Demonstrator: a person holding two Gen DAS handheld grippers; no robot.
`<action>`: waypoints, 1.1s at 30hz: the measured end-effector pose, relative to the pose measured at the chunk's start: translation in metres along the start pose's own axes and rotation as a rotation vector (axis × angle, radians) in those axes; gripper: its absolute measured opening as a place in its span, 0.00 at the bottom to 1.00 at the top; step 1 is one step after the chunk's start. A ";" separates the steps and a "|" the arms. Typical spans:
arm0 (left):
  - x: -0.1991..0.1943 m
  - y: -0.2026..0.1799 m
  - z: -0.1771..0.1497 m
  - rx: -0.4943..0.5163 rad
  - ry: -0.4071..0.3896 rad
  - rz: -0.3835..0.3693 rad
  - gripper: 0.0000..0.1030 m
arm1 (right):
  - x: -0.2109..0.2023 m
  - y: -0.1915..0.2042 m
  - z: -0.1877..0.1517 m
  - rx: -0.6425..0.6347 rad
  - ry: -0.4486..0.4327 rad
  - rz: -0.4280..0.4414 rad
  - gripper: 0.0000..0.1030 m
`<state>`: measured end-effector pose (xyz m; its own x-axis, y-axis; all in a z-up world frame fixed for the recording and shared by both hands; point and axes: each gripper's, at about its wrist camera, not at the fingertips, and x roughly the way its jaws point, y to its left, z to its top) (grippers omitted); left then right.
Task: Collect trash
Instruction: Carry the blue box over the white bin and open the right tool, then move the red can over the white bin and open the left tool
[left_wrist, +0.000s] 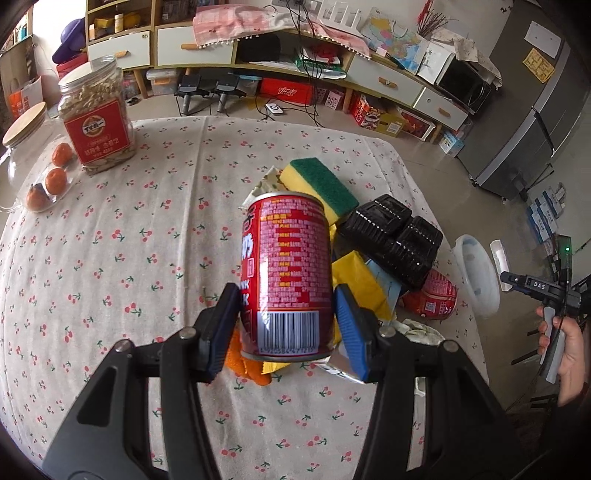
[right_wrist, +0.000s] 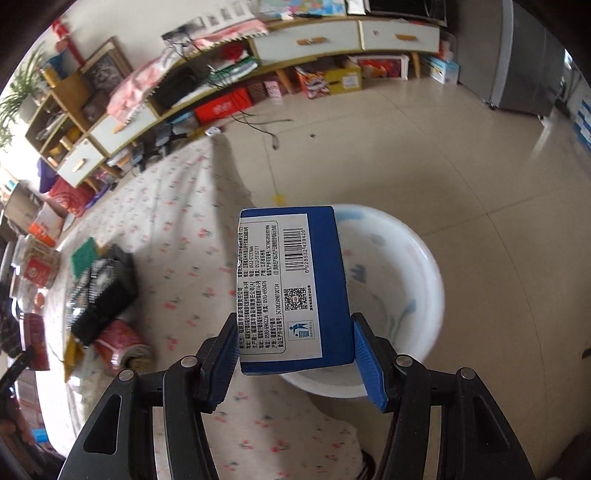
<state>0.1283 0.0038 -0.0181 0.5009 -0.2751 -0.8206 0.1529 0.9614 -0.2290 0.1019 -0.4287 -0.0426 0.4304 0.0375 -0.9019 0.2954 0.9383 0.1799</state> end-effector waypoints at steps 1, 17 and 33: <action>0.000 -0.004 0.003 0.007 -0.002 -0.003 0.52 | 0.004 -0.009 -0.001 0.015 0.012 0.002 0.57; 0.033 -0.138 0.026 0.215 0.039 -0.133 0.53 | 0.012 -0.041 -0.001 0.110 0.045 0.012 0.79; 0.121 -0.289 0.017 0.420 0.151 -0.241 0.53 | -0.038 -0.109 -0.034 0.217 -0.037 -0.037 0.81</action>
<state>0.1591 -0.3075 -0.0424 0.2852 -0.4545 -0.8438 0.5943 0.7746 -0.2164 0.0249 -0.5203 -0.0413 0.4454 -0.0123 -0.8952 0.4864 0.8428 0.2304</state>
